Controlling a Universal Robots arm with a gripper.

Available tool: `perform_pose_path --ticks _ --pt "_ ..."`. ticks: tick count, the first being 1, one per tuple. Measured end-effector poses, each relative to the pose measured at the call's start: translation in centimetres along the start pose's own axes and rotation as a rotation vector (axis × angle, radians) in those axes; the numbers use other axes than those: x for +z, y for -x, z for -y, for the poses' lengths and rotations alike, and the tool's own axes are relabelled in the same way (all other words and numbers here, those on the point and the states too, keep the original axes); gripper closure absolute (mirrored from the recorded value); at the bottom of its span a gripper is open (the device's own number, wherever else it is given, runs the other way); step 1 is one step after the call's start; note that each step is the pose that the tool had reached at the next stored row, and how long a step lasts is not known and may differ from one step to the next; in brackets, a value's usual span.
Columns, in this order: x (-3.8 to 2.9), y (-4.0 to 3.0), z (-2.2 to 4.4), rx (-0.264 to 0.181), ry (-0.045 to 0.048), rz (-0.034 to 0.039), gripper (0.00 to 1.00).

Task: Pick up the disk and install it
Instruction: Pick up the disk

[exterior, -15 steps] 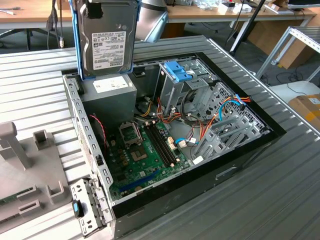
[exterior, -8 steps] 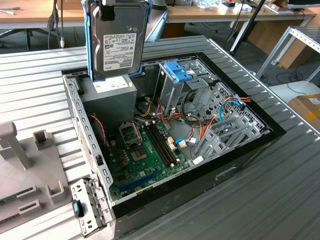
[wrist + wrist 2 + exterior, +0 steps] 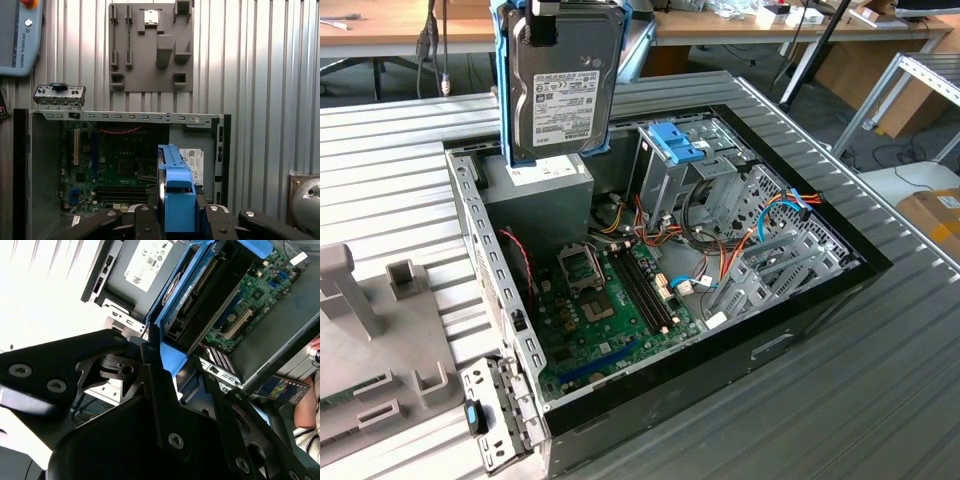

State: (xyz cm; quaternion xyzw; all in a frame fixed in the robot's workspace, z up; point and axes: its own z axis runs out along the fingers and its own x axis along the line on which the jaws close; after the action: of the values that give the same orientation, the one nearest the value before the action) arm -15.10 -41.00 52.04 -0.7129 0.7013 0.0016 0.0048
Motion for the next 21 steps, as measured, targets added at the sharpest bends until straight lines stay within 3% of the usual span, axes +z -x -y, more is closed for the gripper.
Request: perform_pose_path --ticks 1,6,13,18,21 --pt "0.00 -0.32 0.00 0.000 0.0000 0.0001 0.63" --pt "0.00 -0.43 0.00 0.000 0.0000 0.0000 0.63" --pt "0.01 -2.12 -0.03 0.000 -0.0001 0.0001 0.63" --pt "0.01 -2.25 -0.03 0.000 0.0000 0.0000 0.63" --pt "0.02 -2.26 0.50 0.000 0.0000 0.0000 0.63"
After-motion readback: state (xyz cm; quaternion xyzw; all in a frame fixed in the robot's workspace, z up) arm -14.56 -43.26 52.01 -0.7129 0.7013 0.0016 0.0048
